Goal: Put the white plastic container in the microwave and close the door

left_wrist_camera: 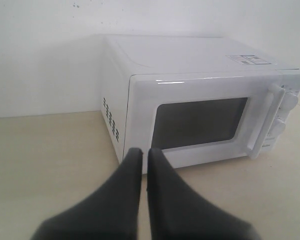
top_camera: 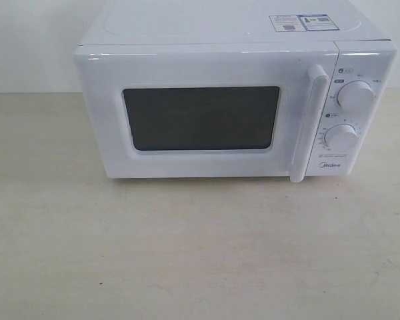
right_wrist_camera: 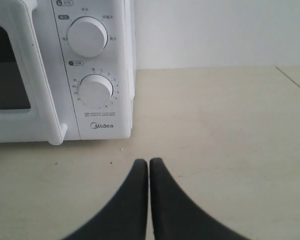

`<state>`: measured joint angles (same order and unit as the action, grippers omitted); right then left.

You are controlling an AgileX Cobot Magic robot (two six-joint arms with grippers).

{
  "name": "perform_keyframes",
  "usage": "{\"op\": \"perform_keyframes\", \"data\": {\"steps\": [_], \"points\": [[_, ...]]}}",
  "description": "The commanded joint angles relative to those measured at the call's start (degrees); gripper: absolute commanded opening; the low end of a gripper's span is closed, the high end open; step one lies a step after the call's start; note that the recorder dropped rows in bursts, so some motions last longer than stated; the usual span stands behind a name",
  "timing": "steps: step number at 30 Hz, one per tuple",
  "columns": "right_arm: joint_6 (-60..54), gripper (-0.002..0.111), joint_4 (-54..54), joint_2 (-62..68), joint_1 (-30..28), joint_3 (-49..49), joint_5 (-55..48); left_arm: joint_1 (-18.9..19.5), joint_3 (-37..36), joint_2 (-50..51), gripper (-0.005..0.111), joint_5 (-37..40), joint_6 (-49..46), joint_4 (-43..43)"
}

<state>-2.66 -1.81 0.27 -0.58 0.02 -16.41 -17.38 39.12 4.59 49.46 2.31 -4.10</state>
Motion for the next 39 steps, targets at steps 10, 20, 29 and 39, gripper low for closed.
{"op": "perform_keyframes", "data": {"steps": [10,20,29,39], "points": [[0.7,0.0,0.8,-0.3,0.1,0.0,-2.7,-0.3,-0.1,-0.2,0.004,-0.1,0.2,0.1],[1.0,0.0,0.8,-0.3,0.1,0.0,-2.7,-0.3,-0.1,-0.2,0.004,-0.1,0.2,0.1],[1.0,0.0,0.8,-0.3,0.1,0.0,-2.7,-0.3,-0.1,-0.2,0.004,-0.1,0.2,0.1],[1.1,0.0,0.8,-0.3,0.1,0.0,-2.7,-0.3,-7.0,-0.2,0.004,-24.7,-6.2,0.5]]}}
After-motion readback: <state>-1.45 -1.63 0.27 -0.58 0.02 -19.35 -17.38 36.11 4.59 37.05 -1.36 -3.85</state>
